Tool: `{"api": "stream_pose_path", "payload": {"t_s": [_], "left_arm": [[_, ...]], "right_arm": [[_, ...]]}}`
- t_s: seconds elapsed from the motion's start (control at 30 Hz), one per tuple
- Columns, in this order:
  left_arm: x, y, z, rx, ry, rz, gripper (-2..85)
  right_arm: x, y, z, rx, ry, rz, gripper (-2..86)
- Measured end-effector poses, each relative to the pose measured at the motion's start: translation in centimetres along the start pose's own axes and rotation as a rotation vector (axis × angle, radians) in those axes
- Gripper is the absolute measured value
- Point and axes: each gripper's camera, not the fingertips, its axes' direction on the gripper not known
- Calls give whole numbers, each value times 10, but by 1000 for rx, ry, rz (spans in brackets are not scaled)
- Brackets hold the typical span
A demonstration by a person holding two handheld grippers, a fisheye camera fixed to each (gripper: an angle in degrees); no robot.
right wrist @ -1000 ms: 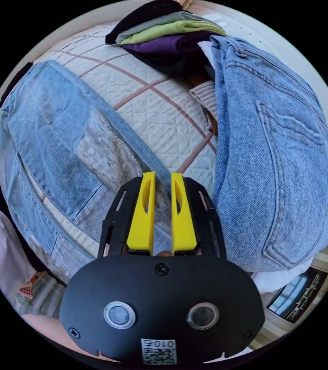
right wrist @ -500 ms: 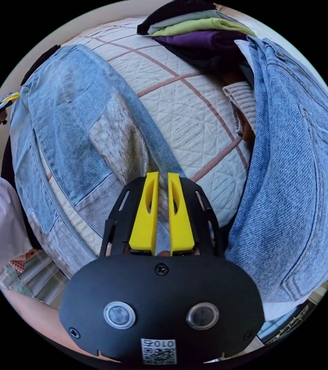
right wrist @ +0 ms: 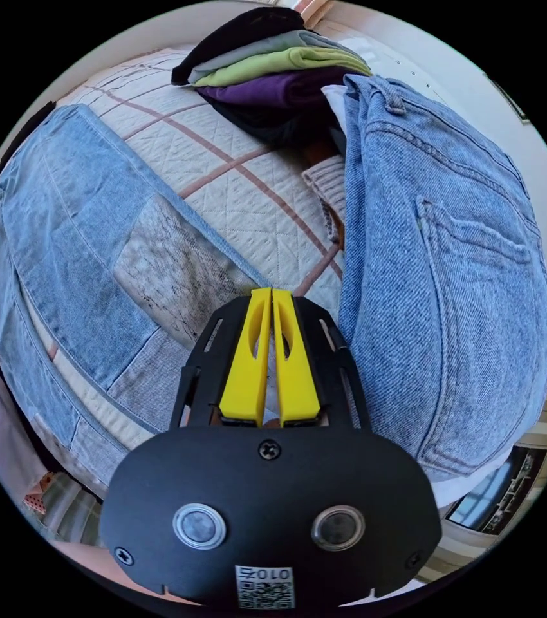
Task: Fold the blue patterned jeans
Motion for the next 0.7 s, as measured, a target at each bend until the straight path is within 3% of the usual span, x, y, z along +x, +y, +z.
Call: {"api": "stream_pose_path", "payload": {"t_s": [0.13, 0.23, 0.3, 0.43, 0.57, 0.7], "left_arm": [[-3, -4, -3, -19, -17, 8, 0], [-5, -11, -9, -11, -34, 19, 0], [-9, -14, -11, -6, -34, 6, -1], [-13, -23, -7, 5, -23, -10, 0], [-6, -43, -1, -1, -41, 21, 6], [-12, -62, -7, -39, -108, 72, 20]], "right_arm": [[-5, -4, 17, -48, -30, -16, 34], [14, 0, 3, -44, -97, 101, 40], [16, 12, -33, 122, -89, 147, 44], [-10, 13, -55, 258, -134, 90, 58], [-48, -7, -1, 85, -197, 11, 70], [-36, 4, 11, 135, -294, 104, 72]]}}
